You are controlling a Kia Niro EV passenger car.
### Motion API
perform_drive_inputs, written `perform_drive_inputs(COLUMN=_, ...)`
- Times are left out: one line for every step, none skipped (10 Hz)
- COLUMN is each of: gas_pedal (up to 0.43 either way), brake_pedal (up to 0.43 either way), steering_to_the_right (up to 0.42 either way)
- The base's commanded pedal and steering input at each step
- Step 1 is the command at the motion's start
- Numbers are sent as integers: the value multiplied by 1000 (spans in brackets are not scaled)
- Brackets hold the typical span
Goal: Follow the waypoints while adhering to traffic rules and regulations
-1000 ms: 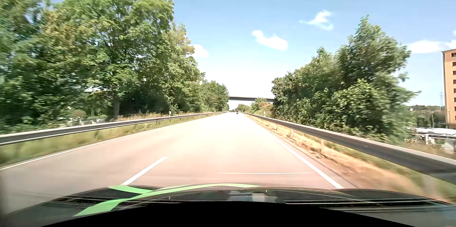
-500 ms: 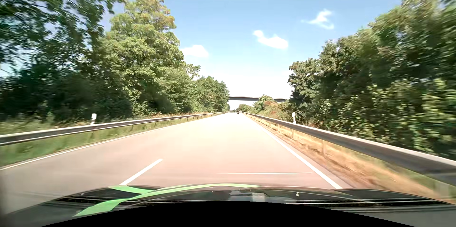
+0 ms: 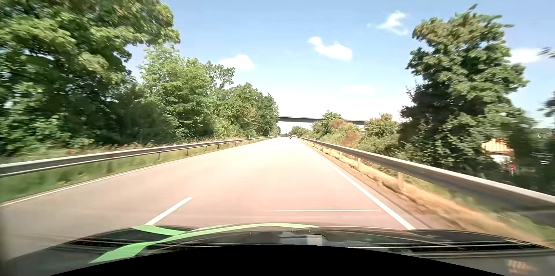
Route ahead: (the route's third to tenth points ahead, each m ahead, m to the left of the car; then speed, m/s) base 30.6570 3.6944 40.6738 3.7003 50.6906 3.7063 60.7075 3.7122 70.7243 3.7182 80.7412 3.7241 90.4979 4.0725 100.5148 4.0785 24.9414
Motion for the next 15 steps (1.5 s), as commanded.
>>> perform_drive_inputs(gas_pedal=311, brake_pedal=0, steering_to_the_right=-3)
perform_drive_inputs(gas_pedal=311, brake_pedal=0, steering_to_the_right=-3)
perform_drive_inputs(gas_pedal=311, brake_pedal=0, steering_to_the_right=-3)
perform_drive_inputs(gas_pedal=311, brake_pedal=0, steering_to_the_right=-2)
perform_drive_inputs(gas_pedal=311, brake_pedal=0, steering_to_the_right=-2)
perform_drive_inputs(gas_pedal=319, brake_pedal=0, steering_to_the_right=-2)
perform_drive_inputs(gas_pedal=319, brake_pedal=0, steering_to_the_right=-2)
perform_drive_inputs(gas_pedal=319, brake_pedal=0, steering_to_the_right=-2)
perform_drive_inputs(gas_pedal=319, brake_pedal=0, steering_to_the_right=-2)
perform_drive_inputs(gas_pedal=331, brake_pedal=0, steering_to_the_right=-2)
perform_drive_inputs(gas_pedal=331, brake_pedal=0, steering_to_the_right=-2)
perform_drive_inputs(gas_pedal=331, brake_pedal=0, steering_to_the_right=-2)
perform_drive_inputs(gas_pedal=331, brake_pedal=0, steering_to_the_right=-2)
perform_drive_inputs(gas_pedal=331, brake_pedal=0, steering_to_the_right=-2)
perform_drive_inputs(gas_pedal=331, brake_pedal=0, steering_to_the_right=-2)
